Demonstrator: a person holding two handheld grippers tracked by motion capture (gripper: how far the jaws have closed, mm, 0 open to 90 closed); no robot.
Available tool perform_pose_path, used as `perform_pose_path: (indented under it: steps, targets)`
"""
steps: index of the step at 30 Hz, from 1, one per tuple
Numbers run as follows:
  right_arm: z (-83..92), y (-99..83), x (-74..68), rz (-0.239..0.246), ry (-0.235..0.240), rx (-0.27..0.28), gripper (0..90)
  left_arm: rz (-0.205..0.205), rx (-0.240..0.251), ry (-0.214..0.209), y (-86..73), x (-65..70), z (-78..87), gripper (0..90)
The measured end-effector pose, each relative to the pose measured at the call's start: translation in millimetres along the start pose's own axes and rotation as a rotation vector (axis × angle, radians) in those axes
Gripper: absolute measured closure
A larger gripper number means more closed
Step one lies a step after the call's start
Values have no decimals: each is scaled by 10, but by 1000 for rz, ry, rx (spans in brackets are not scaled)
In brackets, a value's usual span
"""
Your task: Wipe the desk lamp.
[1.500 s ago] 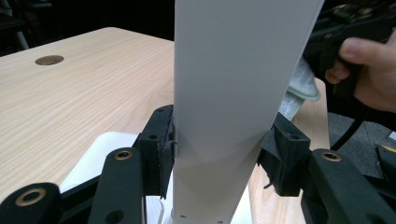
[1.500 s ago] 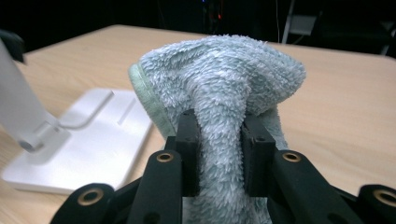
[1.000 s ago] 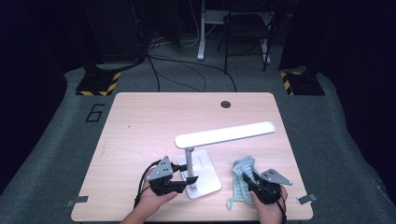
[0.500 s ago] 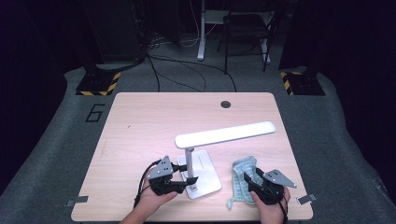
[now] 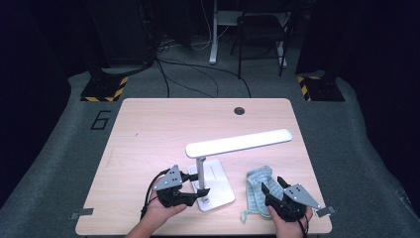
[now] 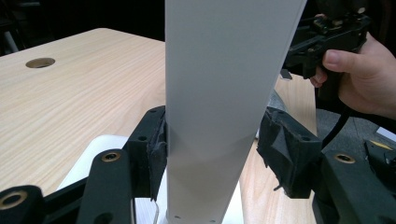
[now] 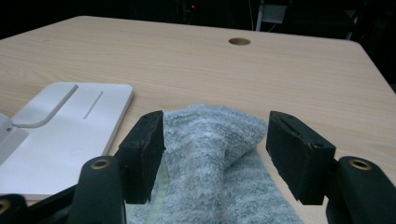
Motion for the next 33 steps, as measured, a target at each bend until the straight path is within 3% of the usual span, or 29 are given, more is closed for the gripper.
perform_pose_path:
  steps: [10, 18, 23, 28, 33]
  targets:
    - [93, 113, -335, 104, 54, 46, 382, 7, 4, -22, -1, -5, 25, 431]
    - [145, 307, -701, 129, 175, 41, 408, 28, -1, -25, -45, -41, 40, 432]
    - [122, 393, -967, 98, 278, 17, 414, 32, -12, -45, -89, -17, 18, 434]
    - [66, 485, -1222, 103, 357, 9, 415, 24, -5, -46, -68, -35, 71, 434]
    - [39, 562, -1513, 140, 438, 16, 419, 42, 10, -31, -60, -64, 144, 435]
Point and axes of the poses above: each handheld gripper's, and its own axes: z roughly backward along the jaws, y roughly out of its top, x roughly to its right, the point moved 7 cm from there along -z, roughly forward along the jaws, and after that the axes turned 15 degrees about -z, right-handed, at the moved point
